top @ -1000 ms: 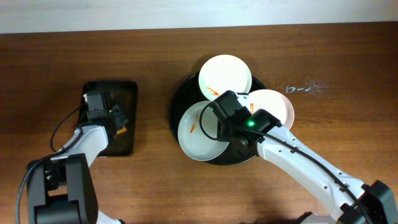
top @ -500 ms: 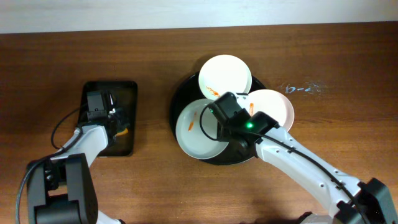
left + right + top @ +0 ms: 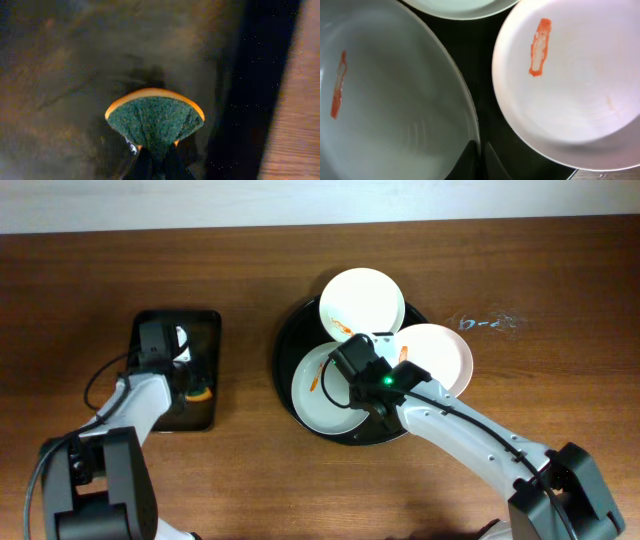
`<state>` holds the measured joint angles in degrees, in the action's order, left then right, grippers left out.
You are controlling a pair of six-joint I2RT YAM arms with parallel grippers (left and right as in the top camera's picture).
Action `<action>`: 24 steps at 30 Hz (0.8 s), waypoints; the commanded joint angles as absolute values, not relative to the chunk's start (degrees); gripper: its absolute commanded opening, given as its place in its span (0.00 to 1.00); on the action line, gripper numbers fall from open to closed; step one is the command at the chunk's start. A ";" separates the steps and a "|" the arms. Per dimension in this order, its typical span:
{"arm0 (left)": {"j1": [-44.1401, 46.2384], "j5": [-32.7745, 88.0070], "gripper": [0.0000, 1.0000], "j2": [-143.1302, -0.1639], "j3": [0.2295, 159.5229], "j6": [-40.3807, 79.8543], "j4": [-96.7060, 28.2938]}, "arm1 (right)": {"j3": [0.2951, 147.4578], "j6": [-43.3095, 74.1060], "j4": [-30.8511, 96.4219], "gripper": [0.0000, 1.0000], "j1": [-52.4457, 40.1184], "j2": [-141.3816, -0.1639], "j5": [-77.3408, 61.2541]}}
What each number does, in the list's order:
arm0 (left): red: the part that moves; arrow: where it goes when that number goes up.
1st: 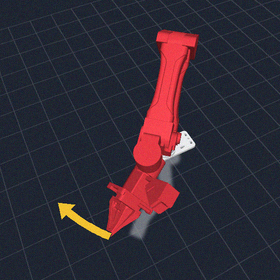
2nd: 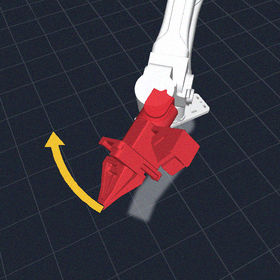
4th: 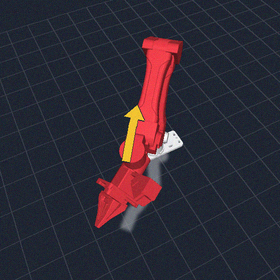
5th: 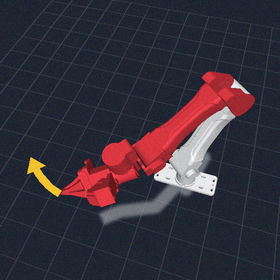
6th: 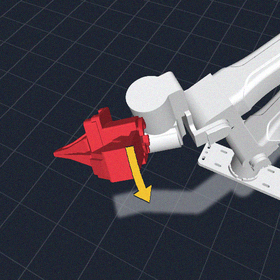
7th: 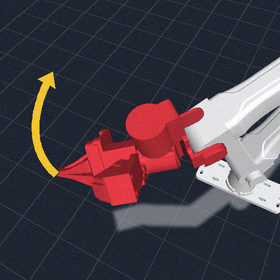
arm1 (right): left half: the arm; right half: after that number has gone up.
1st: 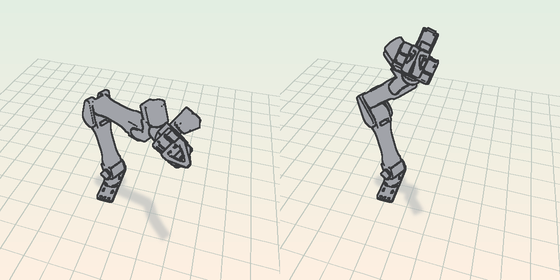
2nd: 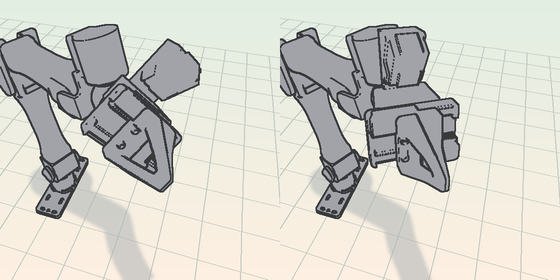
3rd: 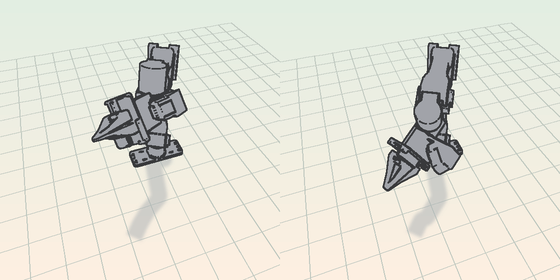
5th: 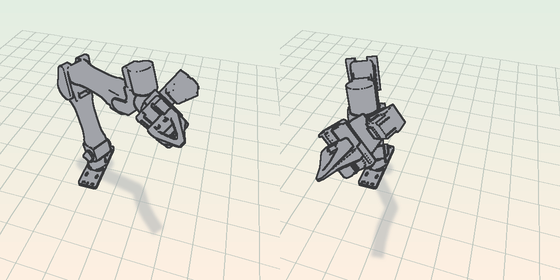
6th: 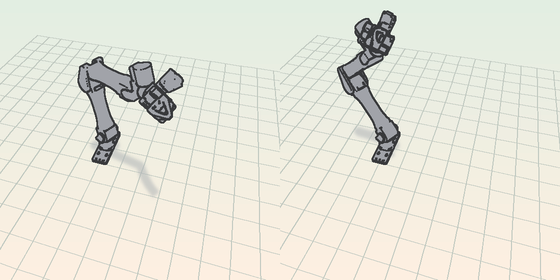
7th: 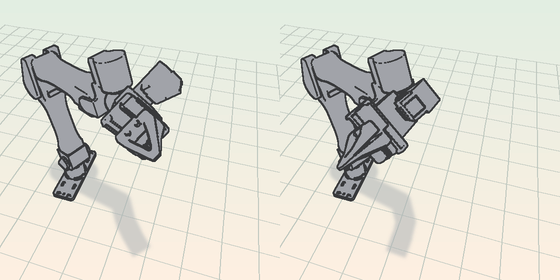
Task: Clean dirty plates on tray and stack at the side
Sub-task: 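Lower the left gripper into the black tray and grasp the sponge, then lift the sponge with the left gripper toward the held green plate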
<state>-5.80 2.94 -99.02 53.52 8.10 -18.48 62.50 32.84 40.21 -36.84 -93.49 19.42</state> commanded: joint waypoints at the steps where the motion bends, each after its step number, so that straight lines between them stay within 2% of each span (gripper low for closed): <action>1: -6.07 7.94 0.00 -99.29 58.04 5.45 -20.71 | 62.24 28.71 40.16 0.04 -37.10 -93.69 20.18; 4: -6.07 14.22 0.00 -99.20 63.26 5.45 -26.72 | 62.67 27.09 40.18 0.04 -37.10 -93.58 19.90; 8: -6.07 13.61 0.00 -99.20 69.78 4.34 -34.50 | 65.10 20.29 42.70 0.04 -37.08 -93.58 19.55; 19: -6.02 4.47 0.00 -106.00 69.25 4.21 -37.17 | 75.79 13.69 53.93 0.04 -35.83 -93.58 19.00; 24: -6.02 4.45 0.00 -111.50 69.25 4.21 -37.12 | 75.77 10.70 54.24 0.04 -32.40 -93.60 11.55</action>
<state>-5.80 5.58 -108.31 69.47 5.30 -37.01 74.48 13.08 54.06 -34.72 -93.51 16.78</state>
